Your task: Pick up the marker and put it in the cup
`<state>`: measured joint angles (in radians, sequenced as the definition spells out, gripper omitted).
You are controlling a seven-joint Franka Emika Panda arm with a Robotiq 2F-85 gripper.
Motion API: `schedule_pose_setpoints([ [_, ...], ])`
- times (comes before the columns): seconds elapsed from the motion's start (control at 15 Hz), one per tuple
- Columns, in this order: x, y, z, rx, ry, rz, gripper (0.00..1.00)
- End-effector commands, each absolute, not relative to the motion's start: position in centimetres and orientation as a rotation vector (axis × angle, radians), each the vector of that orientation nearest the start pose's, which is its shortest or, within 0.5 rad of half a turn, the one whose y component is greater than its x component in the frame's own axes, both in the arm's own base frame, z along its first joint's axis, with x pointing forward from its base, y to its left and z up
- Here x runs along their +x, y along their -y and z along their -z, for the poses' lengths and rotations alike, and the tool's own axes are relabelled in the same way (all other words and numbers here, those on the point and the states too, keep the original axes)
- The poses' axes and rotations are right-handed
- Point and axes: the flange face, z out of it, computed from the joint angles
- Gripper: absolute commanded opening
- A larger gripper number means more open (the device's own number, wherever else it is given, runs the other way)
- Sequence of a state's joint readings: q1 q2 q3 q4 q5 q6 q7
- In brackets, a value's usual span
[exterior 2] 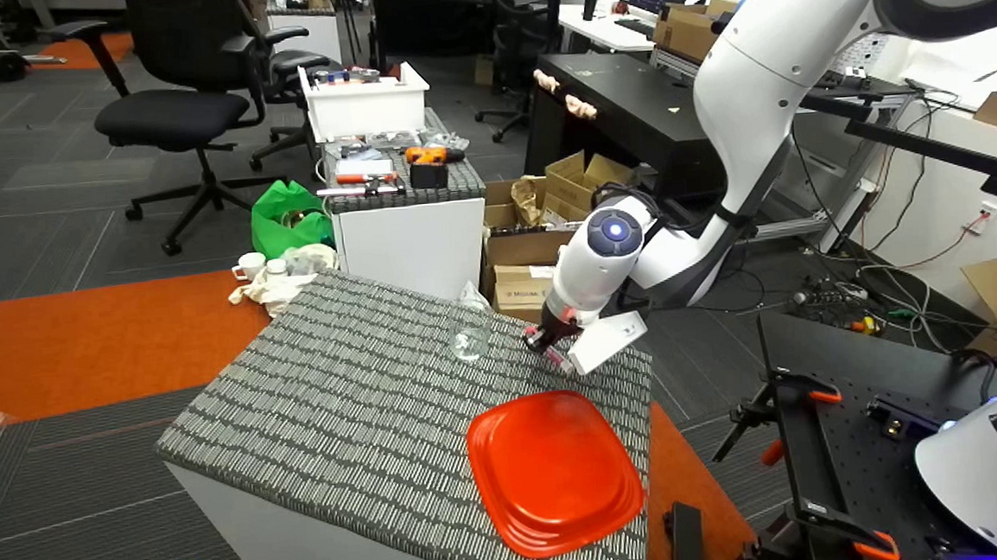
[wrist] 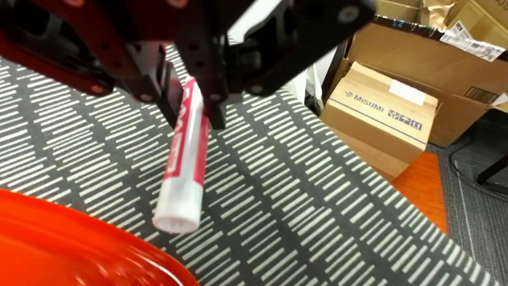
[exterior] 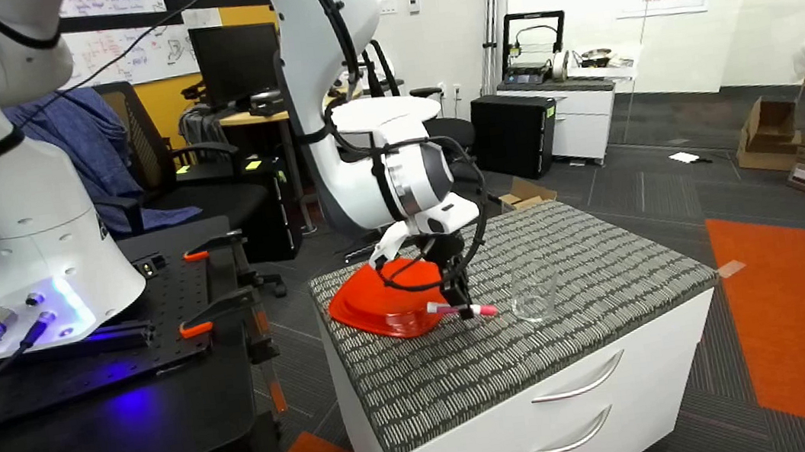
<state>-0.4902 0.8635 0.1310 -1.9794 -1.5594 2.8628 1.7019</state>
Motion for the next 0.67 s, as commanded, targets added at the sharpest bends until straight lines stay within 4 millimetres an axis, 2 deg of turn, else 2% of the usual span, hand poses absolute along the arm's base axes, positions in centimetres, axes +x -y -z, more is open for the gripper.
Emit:
schedule_pose_setpoints([
  [0.0,50.4,12.1,-6.0,-3.167,-1.057,0.489,0.05],
  [0.4,50.8,12.6,-9.8,-3.204,-1.116,0.605,0.05],
  [0.6,51.9,12.9,-11.0,-3.23,-1.16,0.697,0.05],
])
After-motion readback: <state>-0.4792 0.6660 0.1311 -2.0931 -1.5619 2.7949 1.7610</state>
